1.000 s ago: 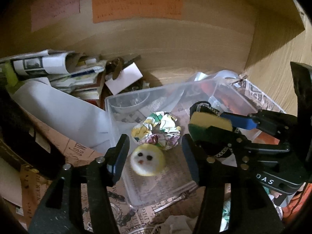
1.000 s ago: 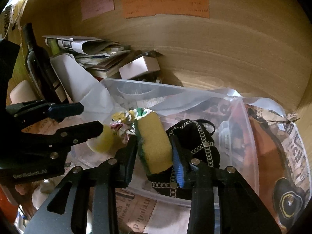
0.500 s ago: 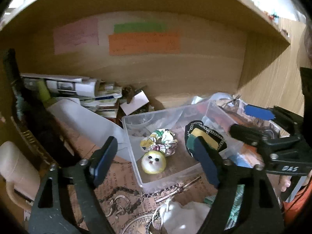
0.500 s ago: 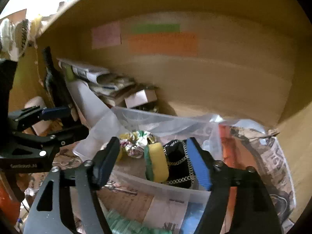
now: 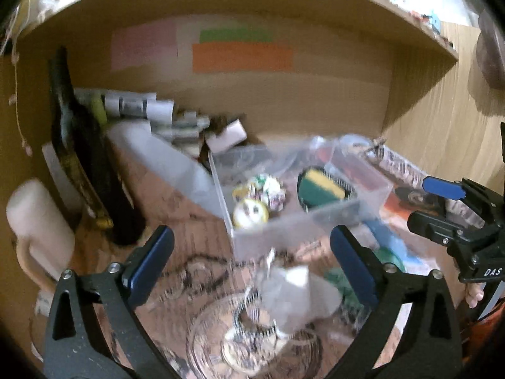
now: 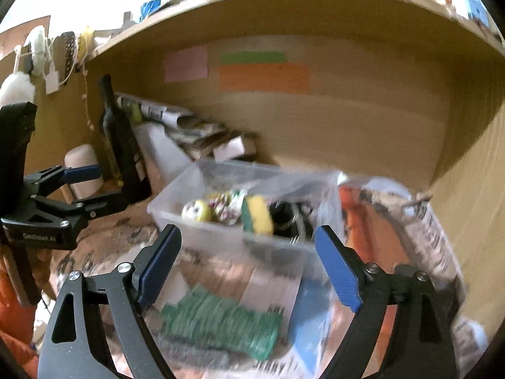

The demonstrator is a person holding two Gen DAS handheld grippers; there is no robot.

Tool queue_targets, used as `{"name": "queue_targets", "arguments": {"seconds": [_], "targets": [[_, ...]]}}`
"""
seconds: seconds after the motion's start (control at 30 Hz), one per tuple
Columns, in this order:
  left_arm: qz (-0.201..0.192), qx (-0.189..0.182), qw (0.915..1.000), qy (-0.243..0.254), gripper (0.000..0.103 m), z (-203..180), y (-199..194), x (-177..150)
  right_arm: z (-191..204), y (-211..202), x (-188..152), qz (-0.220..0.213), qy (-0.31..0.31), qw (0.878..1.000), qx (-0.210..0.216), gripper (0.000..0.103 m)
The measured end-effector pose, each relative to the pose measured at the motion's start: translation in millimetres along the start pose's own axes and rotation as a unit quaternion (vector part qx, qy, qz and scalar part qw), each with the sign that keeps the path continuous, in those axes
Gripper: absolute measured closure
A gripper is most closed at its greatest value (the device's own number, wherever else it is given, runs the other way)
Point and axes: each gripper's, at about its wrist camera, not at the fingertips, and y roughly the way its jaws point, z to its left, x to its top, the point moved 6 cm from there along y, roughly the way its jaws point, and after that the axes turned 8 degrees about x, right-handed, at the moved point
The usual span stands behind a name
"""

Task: Organize soft objects
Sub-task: 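Grasp the white drawstring bag with the left tool while the right tool grasps the green knit glove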

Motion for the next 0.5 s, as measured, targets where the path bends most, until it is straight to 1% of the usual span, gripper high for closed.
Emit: {"name": "queue_targets", "arguments": {"seconds": [0.13,0.23,0.43,0.47,0.5], "targets": [[0.038,-0.003,0.9993,-0.005,0.003,-2.8,9.7,-28.7,6.3,5.5,-25.6,0.031,0.011,0.999,0.008,0.018],[0.057,-0.007,0.9983,-0.009,0.003,-6.5,14.4,-45.2,13.2,12.4,-44.4,0.057,0.024,0.998,0.027,0.018],[0.072,-0.019,0.997,-0.018,0.003,-13.9,18.4,-64.8,24.1,26.0,-67.9,0.092,0.038,0.994,0.046,0.018],[0.072,-0.019,0.997,-0.019,0.004,-15.0,18.7,-66.3,25.4,28.4,-70.2,0.096,0.037,0.994,0.046,0.018],[0.07,-0.019,0.9971,-0.02,0.009,-15.9,19.0,-67.2,25.2,30.5,-72.0,0.1,0.036,0.993,0.045,0.018]]}}
